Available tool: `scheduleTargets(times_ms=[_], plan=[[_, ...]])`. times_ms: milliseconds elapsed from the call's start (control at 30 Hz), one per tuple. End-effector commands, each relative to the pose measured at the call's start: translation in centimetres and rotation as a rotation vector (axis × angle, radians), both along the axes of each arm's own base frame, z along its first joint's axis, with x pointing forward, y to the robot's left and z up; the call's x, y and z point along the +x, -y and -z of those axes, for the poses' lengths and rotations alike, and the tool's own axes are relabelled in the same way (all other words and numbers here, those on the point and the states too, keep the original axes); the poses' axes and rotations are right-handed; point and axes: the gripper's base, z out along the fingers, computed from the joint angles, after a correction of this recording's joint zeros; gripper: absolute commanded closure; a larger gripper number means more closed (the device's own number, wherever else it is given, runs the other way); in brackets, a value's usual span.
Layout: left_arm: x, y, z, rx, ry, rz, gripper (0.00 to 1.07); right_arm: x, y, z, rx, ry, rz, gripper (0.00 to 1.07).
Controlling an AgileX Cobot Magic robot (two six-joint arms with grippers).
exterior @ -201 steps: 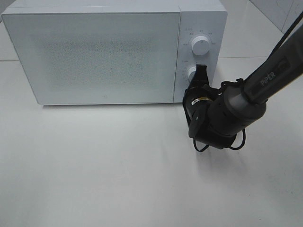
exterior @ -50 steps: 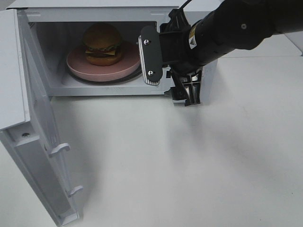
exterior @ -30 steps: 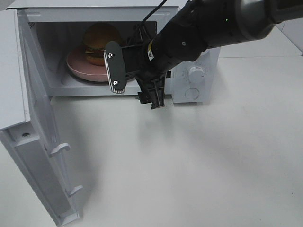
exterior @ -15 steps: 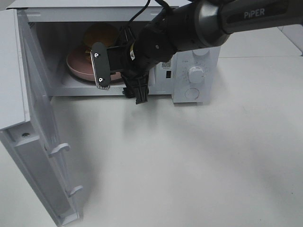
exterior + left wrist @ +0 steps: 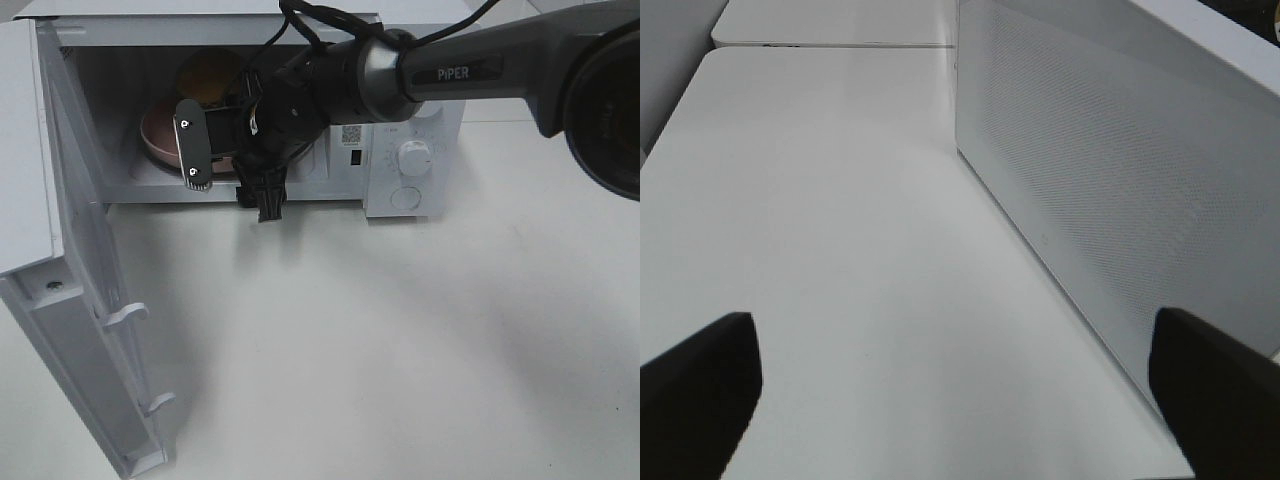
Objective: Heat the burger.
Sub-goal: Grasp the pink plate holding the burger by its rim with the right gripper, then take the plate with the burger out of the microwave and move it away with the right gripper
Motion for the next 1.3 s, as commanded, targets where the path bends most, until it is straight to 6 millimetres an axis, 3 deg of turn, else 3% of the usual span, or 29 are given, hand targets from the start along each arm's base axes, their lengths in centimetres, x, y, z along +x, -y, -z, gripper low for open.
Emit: scheduleTargets(times_ms=[33, 200, 267, 300, 333, 367, 400, 433, 467, 500, 533, 600, 900, 1300], plan=[[0.0, 0.0, -0.1, -0.002, 0.015, -0.002, 0.09, 0.1, -0.2, 0.2, 0.012, -0.01, 0.008, 0.3], [0.0, 0.0, -0.1, -0.002, 0.015, -0.002, 0.09, 0.1, -0.2, 0.9, 0.008, -0.022, 0.009, 0.34], [0.0, 0.0, -0.1, -0.002, 0.015, -0.002, 0.09, 0.2, -0.3, 0.9, 0.025, -0.021, 0.011, 0.46], [0.0, 0.0, -0.1, -0.002, 0.015, -0.002, 0.09, 0.2, -0.3, 0.9, 0.025, -0.021, 0.011, 0.46], [0.0, 0.0, -0.1, -0.002, 0.015, -0.002, 0.09, 0.2, -0.4, 0.9, 0.036, -0.018, 0.012, 0.58], [0.0, 0.0, -0.1, -0.002, 0.015, -0.002, 0.09, 0.2, -0.4, 0.9, 0.036, -0.018, 0.012, 0.58], [0.0, 0.0, -0.1, -0.002, 0.015, -0.002, 0.09, 0.2, -0.4, 0.8, 0.04, -0.018, 0.013, 0.65], [0.0, 0.0, -0.1, -0.002, 0.015, -0.002, 0.09, 0.2, -0.4, 0.8, 0.043, -0.019, 0.014, 0.8], [0.0, 0.0, -0.1, -0.002, 0.015, -0.002, 0.09, 0.2, -0.4, 0.8, 0.043, -0.019, 0.014, 0.8], [0.0, 0.0, -0.1, -0.002, 0.015, -0.002, 0.09, 0.2, -0.4, 0.8, 0.045, -0.02, 0.015, 0.94], [0.0, 0.0, -0.1, -0.002, 0.015, -0.002, 0.09, 0.2, -0.4, 0.8, 0.045, -0.02, 0.015, 0.94], [0.0, 0.0, -0.1, -0.002, 0.015, -0.002, 0.09, 0.2, -0.5, 0.8, 0.063, -0.027, 0.023, 1.07], [0.0, 0.0, -0.1, -0.002, 0.015, -0.002, 0.09, 0.1, -0.5, 0.8, 0.055, -0.03, 0.021, 1.07], [0.0, 0.0, -0.1, -0.002, 0.015, -0.002, 0.09, -1.2, -1.0, -0.9, -0.009, -0.043, -0.022, 1.07]])
